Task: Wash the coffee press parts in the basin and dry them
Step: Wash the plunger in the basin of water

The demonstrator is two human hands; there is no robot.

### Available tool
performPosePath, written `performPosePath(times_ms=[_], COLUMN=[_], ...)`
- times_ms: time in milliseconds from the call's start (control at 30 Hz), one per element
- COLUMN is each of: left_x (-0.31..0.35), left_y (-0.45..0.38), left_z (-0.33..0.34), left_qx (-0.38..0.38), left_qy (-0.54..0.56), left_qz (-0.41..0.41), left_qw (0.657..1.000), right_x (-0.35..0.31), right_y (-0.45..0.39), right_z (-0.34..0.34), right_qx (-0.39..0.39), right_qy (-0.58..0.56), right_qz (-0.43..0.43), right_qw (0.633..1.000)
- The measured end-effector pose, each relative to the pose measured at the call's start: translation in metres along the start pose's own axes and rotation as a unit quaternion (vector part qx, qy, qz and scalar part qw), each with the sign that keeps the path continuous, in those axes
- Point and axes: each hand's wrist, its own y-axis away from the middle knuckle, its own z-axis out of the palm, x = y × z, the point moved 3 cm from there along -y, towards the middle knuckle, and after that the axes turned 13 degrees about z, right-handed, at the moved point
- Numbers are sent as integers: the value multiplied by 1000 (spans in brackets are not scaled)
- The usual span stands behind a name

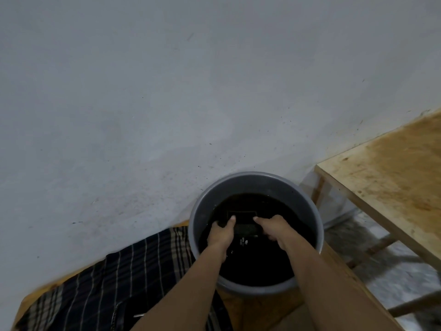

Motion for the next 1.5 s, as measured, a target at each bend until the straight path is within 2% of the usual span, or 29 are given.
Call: performPosePath(times_ms=[67, 133, 233, 333, 433, 500, 567, 633, 700, 767, 833, 900, 967, 1033, 1100, 1167, 1233, 1267, 1333, 1367, 1433, 1500], left_x=[2, 2, 3, 8, 6, 5, 3, 5, 6, 7, 6, 11, 24, 38, 51, 56, 55, 52, 43, 37, 30, 24], left_y=[1, 2, 7, 18, 15, 14, 12, 12, 15, 15, 8, 5, 4, 6, 10, 7, 2, -2, -5, -5, 1, 6], left_z=[-2, -5, -5, 1, 1, -5, -11, -13, -12, -11, -11, -12, -14, -16, -15, -16, -19, -21, -22, -21, -22, -23], left_qx=[5, -3, -44, -90, -53, -21, -3, -20, -59, -72, -36, -6, 14, 28, 32, 34, 37, 35, 8, -10, -47, -93], left_qy=[10, 27, 13, 38, 37, 34, 46, 53, 56, 59, 23, -53, -168, -259, -299, -310, -282, -245, -102, -25, 42, 13], left_qz=[-31, -68, -108, -85, -47, -70, -118, -143, -143, -92, 2, 121, 238, 321, 373, 392, 370, 331, 182, 83, -57, -113], left_qw=[999, 997, 993, 992, 997, 997, 992, 988, 986, 991, 999, 991, 957, 911, 878, 866, 884, 910, 978, 996, 996, 989], right_x=[2, 8, 11, 12, 12, 11, 8, 8, 8, 10, 9, 7, 6, 3, 0, -2, -3, -2, -1, 0, 0, -1], right_y=[10, 13, 9, 0, -5, -1, 4, 8, 8, 6, 12, 15, 15, 17, 16, 16, 15, 15, 18, 20, 21, 15], right_z=[-2, -5, -6, -3, 0, -2, -5, -3, 3, 5, 6, 2, -1, -4, -5, -6, -6, -7, -9, -9, -9, -5], right_qx=[-64, -89, -77, -17, -30, -80, -98, -82, -29, 10, -15, -52, -78, -97, -101, -98, -119, -131, -141, -136, -112, -74], right_qy=[10, 17, -20, -51, -30, -16, -26, -55, -82, -117, -144, -155, -146, -130, -117, -116, -135, -149, -179, -187, -166, -135], right_qz=[-5, -27, -19, 15, 2, -19, -55, -69, -50, -4, 33, 55, 65, 64, 57, 47, 23, 3, -53, -81, -123, -119], right_qw=[998, 995, 997, 998, 999, 996, 993, 993, 995, 993, 989, 985, 984, 985, 986, 987, 983, 980, 972, 970, 972, 981])
